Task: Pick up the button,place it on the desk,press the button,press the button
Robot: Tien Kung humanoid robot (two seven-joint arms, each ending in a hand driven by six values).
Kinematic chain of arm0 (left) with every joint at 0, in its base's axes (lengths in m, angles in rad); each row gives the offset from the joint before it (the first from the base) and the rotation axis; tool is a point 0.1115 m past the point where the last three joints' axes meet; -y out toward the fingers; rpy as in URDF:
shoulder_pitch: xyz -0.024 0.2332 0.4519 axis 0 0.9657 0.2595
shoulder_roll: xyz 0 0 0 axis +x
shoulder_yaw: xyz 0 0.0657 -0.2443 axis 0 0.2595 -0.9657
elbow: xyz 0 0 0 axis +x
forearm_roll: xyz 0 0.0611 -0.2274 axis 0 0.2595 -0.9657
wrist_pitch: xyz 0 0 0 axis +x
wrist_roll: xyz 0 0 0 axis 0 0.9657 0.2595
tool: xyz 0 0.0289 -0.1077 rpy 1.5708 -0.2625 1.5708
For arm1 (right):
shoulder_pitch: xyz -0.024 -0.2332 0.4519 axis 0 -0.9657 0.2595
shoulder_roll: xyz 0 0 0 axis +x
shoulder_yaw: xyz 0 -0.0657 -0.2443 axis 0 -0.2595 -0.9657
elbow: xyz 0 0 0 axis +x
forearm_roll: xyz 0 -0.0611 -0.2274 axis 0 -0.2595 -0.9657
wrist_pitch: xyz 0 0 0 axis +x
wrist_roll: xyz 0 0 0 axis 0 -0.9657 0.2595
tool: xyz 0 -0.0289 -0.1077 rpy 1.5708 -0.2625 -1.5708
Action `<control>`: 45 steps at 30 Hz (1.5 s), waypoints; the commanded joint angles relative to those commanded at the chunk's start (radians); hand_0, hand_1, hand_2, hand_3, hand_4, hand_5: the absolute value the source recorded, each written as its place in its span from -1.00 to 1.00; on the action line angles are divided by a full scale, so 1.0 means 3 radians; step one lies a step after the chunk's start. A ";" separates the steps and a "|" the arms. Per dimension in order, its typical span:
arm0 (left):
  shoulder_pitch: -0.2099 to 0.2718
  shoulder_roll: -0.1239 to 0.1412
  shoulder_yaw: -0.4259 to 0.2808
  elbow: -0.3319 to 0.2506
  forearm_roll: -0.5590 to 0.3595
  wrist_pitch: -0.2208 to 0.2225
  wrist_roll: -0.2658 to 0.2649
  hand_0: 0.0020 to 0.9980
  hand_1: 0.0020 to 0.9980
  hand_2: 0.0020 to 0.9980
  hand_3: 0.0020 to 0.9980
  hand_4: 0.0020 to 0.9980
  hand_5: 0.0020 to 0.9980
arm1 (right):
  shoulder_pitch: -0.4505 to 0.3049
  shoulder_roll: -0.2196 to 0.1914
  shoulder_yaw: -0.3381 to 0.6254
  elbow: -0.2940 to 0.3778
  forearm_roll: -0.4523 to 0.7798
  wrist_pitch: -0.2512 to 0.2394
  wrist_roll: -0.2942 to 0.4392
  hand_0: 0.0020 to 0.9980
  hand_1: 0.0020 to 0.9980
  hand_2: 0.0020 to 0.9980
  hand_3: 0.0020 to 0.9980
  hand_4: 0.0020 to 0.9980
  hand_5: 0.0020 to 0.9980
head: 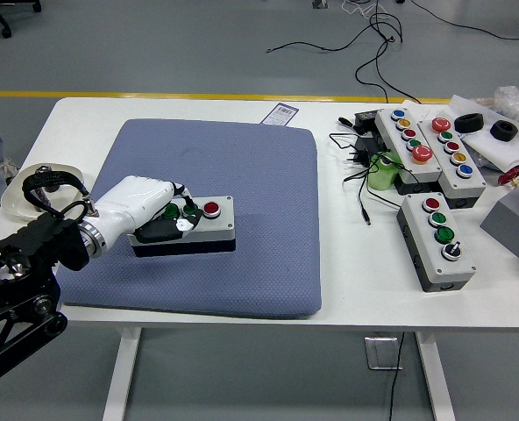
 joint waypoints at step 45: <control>-0.0186 -0.0074 0.0272 0.0084 -0.0020 0.0231 -0.0058 -1.00 -1.00 -1.00 0.36 0.13 1.00 | 0.0005 0.0000 -0.0065 0.0000 0.0045 -0.0011 -0.0006 0.05 0.37 0.45 0.29 -0.35 -0.67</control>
